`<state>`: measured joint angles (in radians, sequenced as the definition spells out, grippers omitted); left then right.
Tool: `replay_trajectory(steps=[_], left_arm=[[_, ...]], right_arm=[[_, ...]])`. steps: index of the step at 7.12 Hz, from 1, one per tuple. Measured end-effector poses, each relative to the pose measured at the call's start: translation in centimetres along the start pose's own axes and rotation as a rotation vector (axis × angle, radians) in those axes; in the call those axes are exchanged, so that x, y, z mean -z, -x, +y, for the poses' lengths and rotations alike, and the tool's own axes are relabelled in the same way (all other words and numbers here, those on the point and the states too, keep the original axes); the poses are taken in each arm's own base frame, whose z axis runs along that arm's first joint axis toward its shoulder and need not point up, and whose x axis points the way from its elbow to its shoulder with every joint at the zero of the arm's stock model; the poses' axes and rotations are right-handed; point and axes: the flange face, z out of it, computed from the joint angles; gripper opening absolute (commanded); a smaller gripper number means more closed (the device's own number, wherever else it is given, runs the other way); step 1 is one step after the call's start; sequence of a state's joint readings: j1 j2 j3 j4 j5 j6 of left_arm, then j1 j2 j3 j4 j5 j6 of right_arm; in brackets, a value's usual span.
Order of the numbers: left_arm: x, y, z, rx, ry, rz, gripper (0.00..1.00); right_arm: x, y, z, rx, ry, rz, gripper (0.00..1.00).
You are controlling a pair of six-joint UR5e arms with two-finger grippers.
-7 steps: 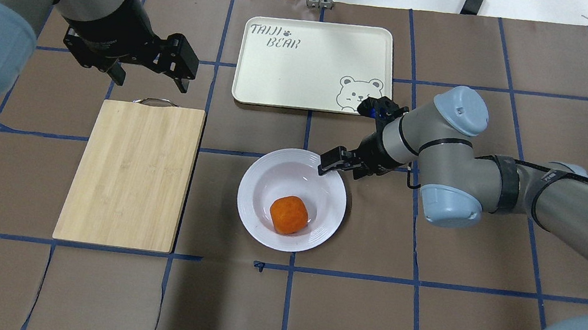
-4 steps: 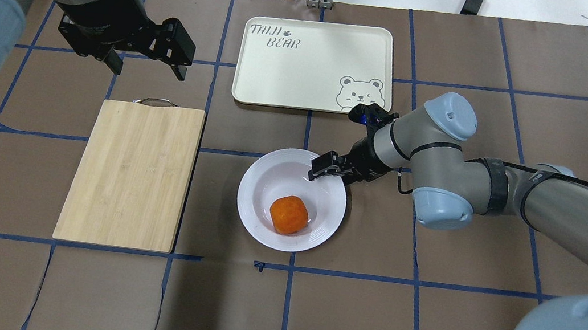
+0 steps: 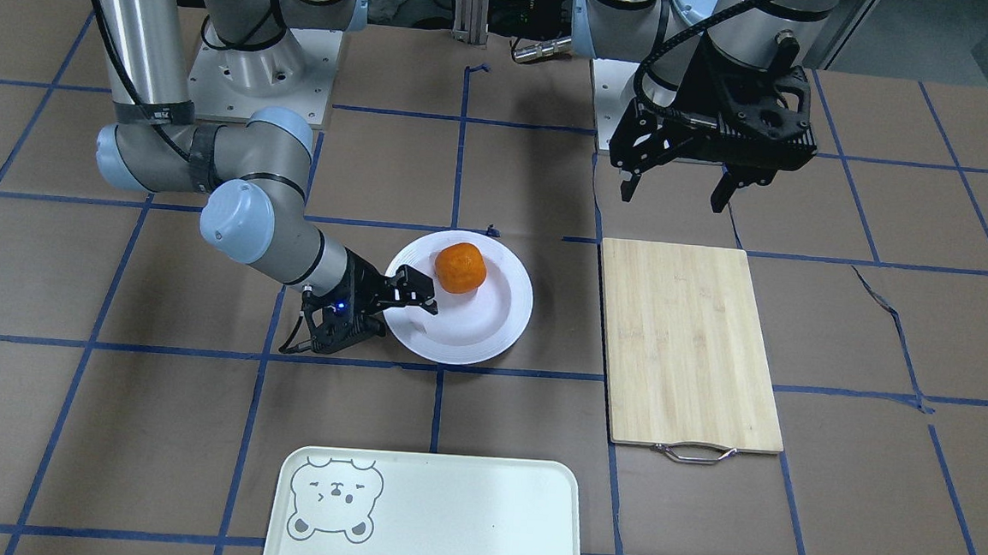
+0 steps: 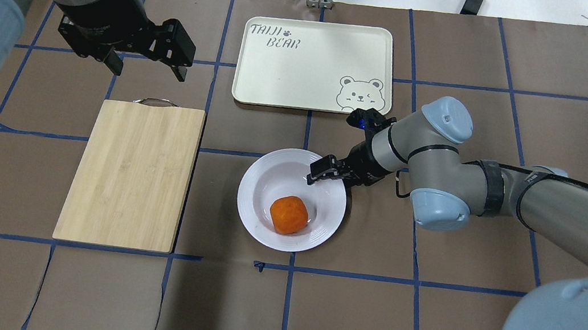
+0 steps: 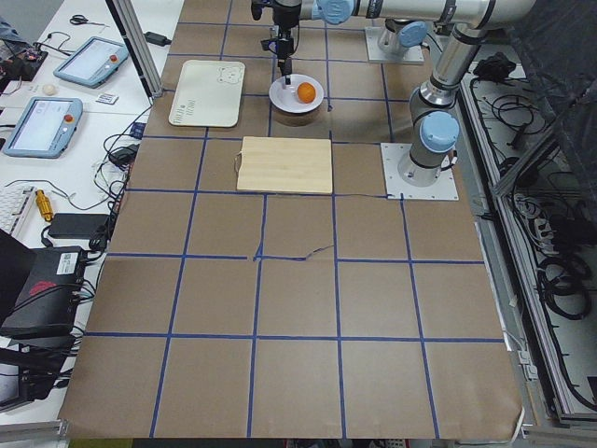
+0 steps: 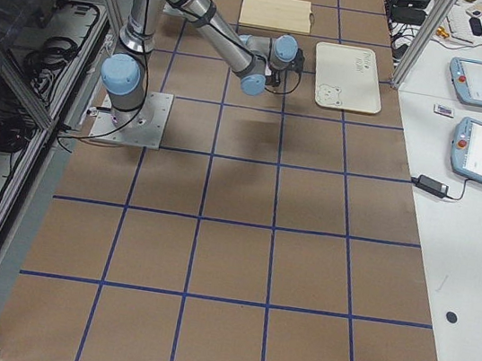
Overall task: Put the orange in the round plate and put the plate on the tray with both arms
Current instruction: 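Lower the right gripper onto the plate rim nearest it and grip the rim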
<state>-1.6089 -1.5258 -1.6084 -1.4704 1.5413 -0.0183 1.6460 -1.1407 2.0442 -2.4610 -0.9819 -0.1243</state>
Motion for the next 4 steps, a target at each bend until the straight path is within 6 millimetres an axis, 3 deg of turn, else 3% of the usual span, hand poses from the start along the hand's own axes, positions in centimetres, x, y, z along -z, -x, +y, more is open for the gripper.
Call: replay_trajectory(steps=[4], left_arm=[[-0.07,0.00,0.03,0.000,0.001,0.000,1.00]], right_arm=[[-0.40,-0.06,0.16,-0.015,0.010,-0.020,0.69]])
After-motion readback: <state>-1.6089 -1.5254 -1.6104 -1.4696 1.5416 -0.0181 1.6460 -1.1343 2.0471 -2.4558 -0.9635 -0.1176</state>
